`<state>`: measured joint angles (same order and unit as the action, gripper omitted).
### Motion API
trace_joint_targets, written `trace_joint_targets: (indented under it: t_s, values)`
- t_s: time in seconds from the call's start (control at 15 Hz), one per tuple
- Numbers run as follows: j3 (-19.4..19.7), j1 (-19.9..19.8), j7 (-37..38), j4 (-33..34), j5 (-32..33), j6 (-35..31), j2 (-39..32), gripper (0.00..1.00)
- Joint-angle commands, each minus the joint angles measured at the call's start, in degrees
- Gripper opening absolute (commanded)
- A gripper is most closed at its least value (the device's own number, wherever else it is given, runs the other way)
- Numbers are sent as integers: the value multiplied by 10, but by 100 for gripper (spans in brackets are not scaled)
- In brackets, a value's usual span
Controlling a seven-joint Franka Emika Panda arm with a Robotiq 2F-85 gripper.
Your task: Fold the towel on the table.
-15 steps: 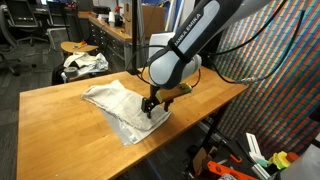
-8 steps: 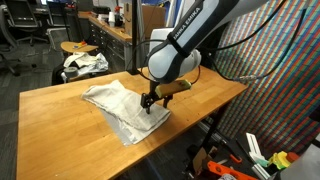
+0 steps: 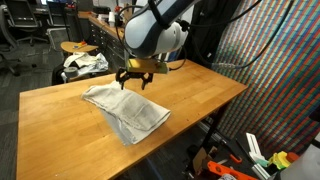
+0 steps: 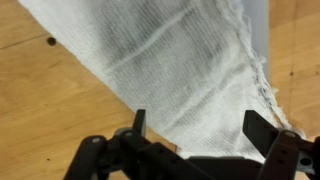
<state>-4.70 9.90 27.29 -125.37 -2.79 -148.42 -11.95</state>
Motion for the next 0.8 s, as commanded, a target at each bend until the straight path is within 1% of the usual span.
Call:
trace_joint_targets:
  t_s: [0.0, 0.13, 0.27, 0.33, 0.4, 0.6, 0.73]
  values:
    - [21, 41, 141, 102, 40, -15, -56, 100]
    - [41, 67, 225, 162, 90, -3, -93, 100]
    - [71, 99, 313, 232, 152, 48, -134, 100]
    - [82, 111, 350, 261, 172, 81, -151, 100]
    - [89, 119, 382, 292, 184, 118, -170, 100]
    - [96, 132, 441, 387, 205, 247, -223, 100]
    - [87, 125, 452, 446, 187, 336, -255, 100]
